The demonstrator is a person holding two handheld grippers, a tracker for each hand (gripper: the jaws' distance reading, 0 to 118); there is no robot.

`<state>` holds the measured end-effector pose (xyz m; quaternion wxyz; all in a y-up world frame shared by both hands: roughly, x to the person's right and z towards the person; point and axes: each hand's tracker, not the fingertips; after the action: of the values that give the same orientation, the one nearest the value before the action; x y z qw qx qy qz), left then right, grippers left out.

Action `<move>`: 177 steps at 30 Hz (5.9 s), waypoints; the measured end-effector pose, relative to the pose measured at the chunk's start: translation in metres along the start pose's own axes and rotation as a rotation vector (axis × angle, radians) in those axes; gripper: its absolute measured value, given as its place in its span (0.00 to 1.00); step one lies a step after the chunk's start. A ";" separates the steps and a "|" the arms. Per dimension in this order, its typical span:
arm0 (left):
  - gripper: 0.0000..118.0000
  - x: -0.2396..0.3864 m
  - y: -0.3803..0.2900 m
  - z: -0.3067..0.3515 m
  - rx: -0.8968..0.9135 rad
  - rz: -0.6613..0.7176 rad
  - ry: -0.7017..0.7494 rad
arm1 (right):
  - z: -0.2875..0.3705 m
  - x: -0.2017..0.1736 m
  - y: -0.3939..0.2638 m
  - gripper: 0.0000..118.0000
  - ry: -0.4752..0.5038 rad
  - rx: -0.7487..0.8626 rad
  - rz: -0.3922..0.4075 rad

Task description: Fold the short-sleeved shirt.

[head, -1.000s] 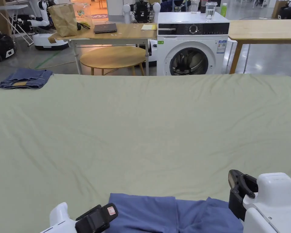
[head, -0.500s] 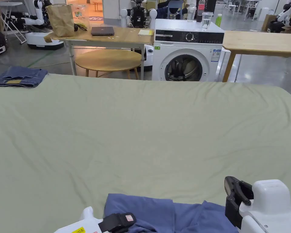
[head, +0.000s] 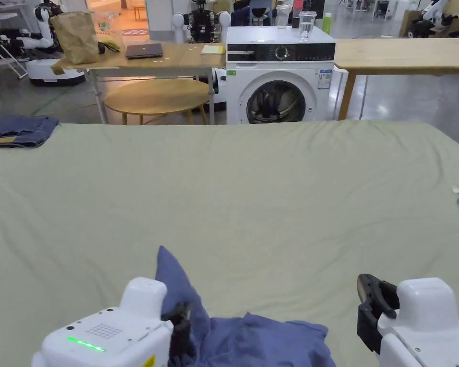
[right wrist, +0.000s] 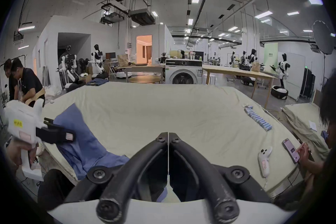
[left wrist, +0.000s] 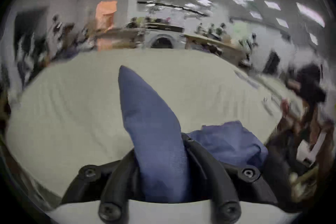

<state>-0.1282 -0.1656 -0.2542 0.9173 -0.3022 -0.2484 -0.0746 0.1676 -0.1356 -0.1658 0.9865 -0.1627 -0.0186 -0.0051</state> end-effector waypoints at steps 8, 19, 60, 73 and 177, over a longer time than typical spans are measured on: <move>0.12 0.162 -0.022 -0.112 -0.248 -0.490 0.117 | 0.015 0.041 -0.023 0.00 -0.061 -0.041 -0.040; 0.81 0.055 0.038 -0.046 0.024 0.415 -0.397 | 0.004 0.071 -0.035 0.00 -0.048 -0.080 -0.065; 0.60 -0.036 -0.100 -0.127 -0.157 1.044 -0.706 | -0.111 0.039 -0.117 0.00 0.409 -0.509 -0.363; 0.21 -0.160 -0.074 -0.072 -0.128 0.872 -0.491 | -0.098 0.005 -0.065 0.00 0.336 -0.404 -0.303; 1.00 -0.016 0.160 0.088 0.581 0.080 0.386 | -0.038 -0.056 0.188 0.98 -0.095 0.216 0.042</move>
<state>-0.1321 0.0155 -0.2843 0.9972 -0.0184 -0.0694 -0.0205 0.1156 0.0306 -0.2644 0.9962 -0.0558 -0.0624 0.0254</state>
